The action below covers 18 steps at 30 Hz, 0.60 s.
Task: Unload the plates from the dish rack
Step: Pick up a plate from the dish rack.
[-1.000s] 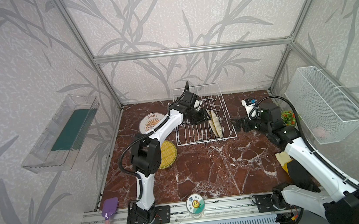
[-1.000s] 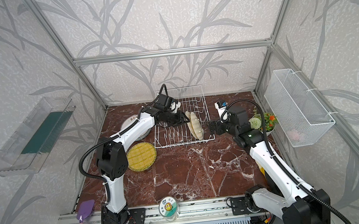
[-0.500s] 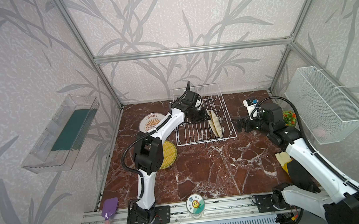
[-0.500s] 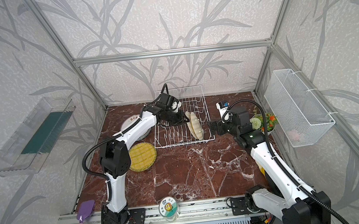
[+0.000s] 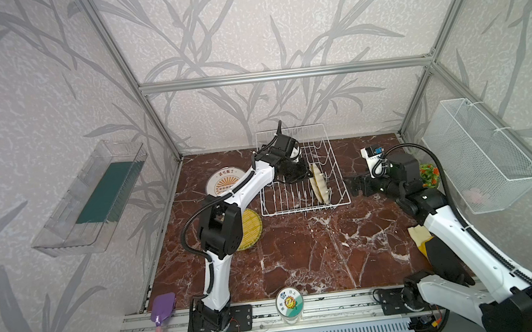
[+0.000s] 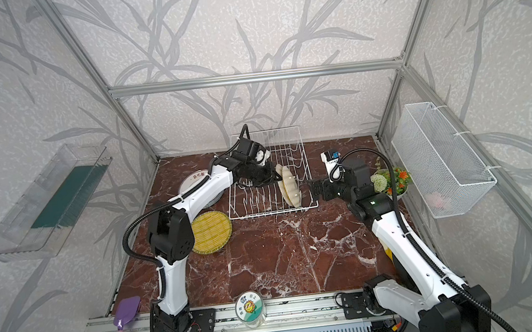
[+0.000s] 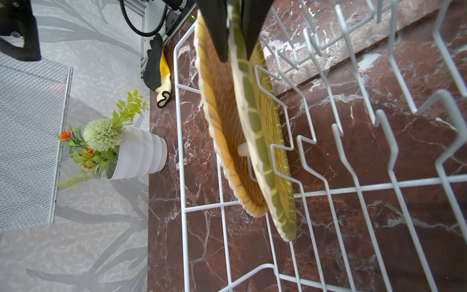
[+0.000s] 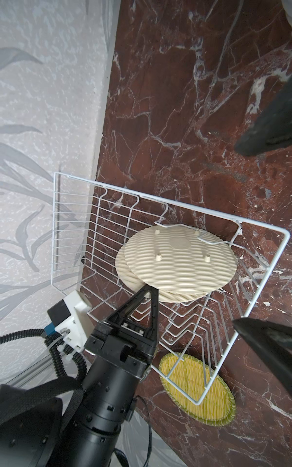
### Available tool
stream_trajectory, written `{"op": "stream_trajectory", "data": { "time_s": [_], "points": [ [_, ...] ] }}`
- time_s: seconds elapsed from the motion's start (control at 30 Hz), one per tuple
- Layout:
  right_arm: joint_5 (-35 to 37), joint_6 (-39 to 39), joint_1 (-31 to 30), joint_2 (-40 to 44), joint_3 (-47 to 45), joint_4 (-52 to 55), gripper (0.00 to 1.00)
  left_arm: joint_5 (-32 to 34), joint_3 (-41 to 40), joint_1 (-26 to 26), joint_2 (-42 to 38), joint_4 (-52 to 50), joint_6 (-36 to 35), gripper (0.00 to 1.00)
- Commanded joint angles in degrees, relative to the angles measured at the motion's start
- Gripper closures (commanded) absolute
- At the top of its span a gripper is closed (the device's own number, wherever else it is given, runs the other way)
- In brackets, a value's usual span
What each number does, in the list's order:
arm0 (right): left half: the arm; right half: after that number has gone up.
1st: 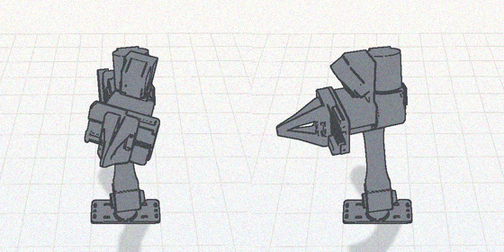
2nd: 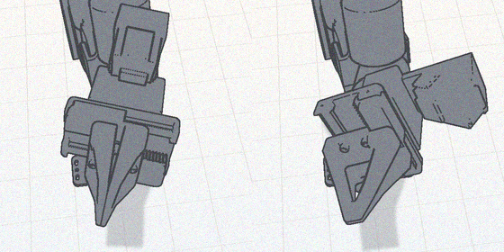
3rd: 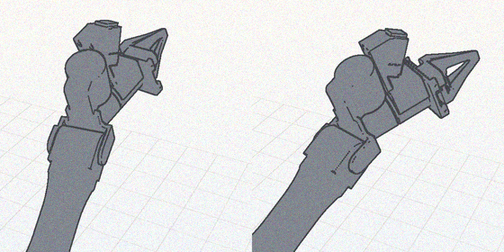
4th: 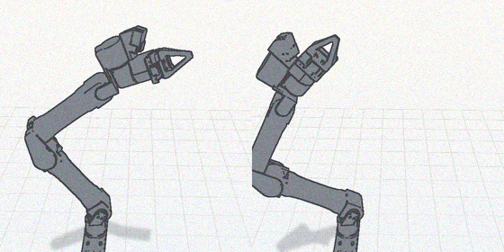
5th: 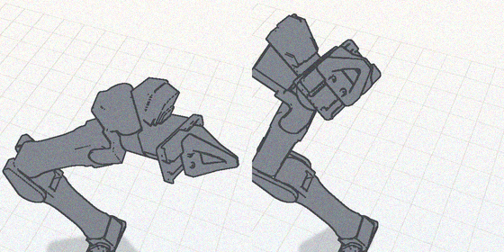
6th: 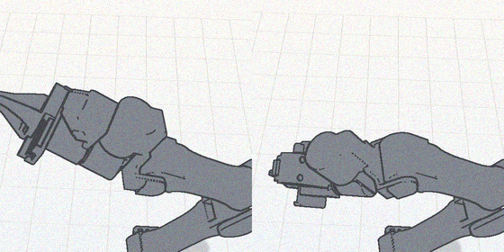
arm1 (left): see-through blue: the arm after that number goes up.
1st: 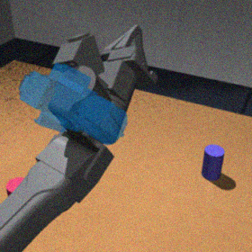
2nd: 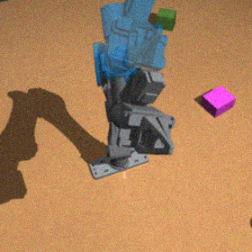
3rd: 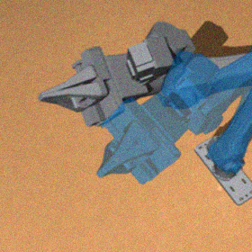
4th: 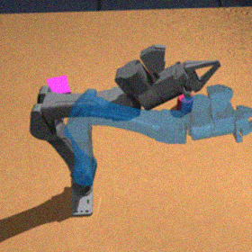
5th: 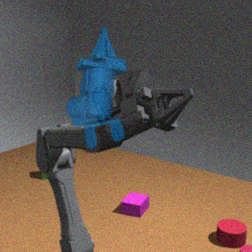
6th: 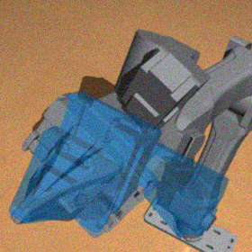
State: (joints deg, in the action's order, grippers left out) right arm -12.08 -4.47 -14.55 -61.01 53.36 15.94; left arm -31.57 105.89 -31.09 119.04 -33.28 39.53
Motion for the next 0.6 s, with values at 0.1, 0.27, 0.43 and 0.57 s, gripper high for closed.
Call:
{"op": "stream_trajectory", "data": {
  "time_s": [0.1,0.27,0.43,0.57],
  "points": [
    [-0.5,-0.1,0.3,1.4,-0.7,0.0,0.01,-0.2,-0.6,-0.2,-0.2,1.2,1.3,0.95],
    [-0.4,-0.1,0.3,1.7,-0.8,0.1,0.01,-0.4,-1.1,-0.1,-1.0,2.1,2.5,1.0],
    [-0.3,0.0,0.3,1.9,-0.8,0.1,0.01,-1.6,-2.2,-0.2,-2.1,4.8,4.9,1.0],
    [-0.3,0.0,0.3,2.0,-1.0,0.1,0.01,-2.0,-2.3,-0.1,-3.0,5.4,5.9,1.0]
  ]
}}
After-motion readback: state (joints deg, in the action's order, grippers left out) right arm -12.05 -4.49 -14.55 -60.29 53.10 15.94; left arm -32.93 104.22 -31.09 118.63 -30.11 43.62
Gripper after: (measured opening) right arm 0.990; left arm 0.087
